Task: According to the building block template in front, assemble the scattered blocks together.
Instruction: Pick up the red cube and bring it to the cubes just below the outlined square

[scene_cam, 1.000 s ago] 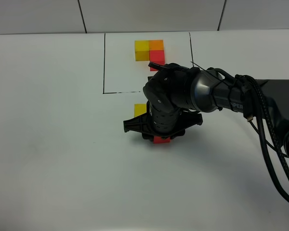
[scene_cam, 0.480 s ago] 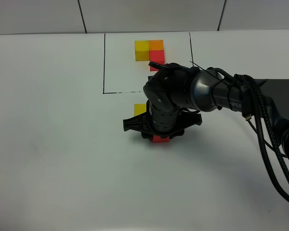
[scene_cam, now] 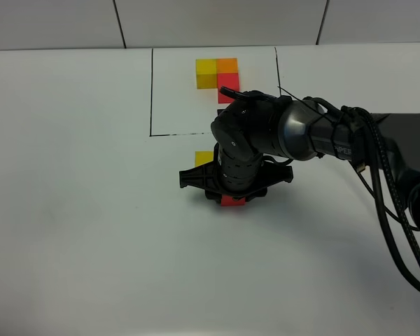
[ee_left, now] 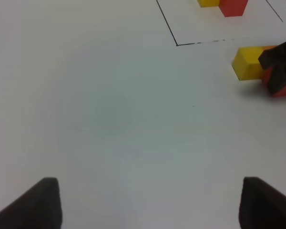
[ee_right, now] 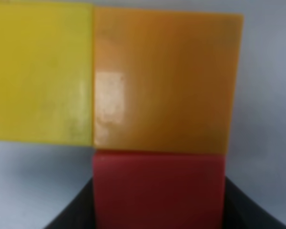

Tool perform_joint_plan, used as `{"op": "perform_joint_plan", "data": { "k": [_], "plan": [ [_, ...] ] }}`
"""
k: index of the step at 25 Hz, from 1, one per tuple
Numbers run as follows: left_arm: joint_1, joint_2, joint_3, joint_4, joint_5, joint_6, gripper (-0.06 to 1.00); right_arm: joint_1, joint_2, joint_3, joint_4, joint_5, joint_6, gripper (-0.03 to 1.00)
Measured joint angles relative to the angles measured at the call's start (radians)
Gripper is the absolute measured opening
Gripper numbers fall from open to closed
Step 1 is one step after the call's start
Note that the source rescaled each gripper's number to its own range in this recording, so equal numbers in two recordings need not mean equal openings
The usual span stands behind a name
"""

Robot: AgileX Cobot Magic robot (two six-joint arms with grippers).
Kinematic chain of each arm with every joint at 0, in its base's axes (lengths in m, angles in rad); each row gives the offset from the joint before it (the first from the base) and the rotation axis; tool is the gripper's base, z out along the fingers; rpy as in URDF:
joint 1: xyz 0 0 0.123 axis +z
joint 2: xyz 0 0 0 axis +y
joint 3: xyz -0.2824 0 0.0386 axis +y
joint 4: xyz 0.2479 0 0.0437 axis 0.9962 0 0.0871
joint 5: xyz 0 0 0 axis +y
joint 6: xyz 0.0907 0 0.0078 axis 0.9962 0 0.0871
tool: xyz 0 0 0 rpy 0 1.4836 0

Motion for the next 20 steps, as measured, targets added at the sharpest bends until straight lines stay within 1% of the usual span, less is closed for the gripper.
{"op": "perform_joint_plan", "data": {
  "k": [6, 10, 20],
  "plan": [
    [0.000, 0.000, 0.000, 0.000, 0.000, 0.000, 0.73, 0.000, 0.006, -0.002, -0.008, -0.004, -0.019, 0.02],
    [0.000, 0.000, 0.000, 0.000, 0.000, 0.000, 0.73, 0.000, 0.009, -0.005, -0.032, -0.010, -0.026, 0.02],
    [0.000, 0.000, 0.000, 0.000, 0.000, 0.000, 0.73, -0.003, 0.011, -0.005, -0.032, -0.011, -0.026, 0.02]
  ]
}}
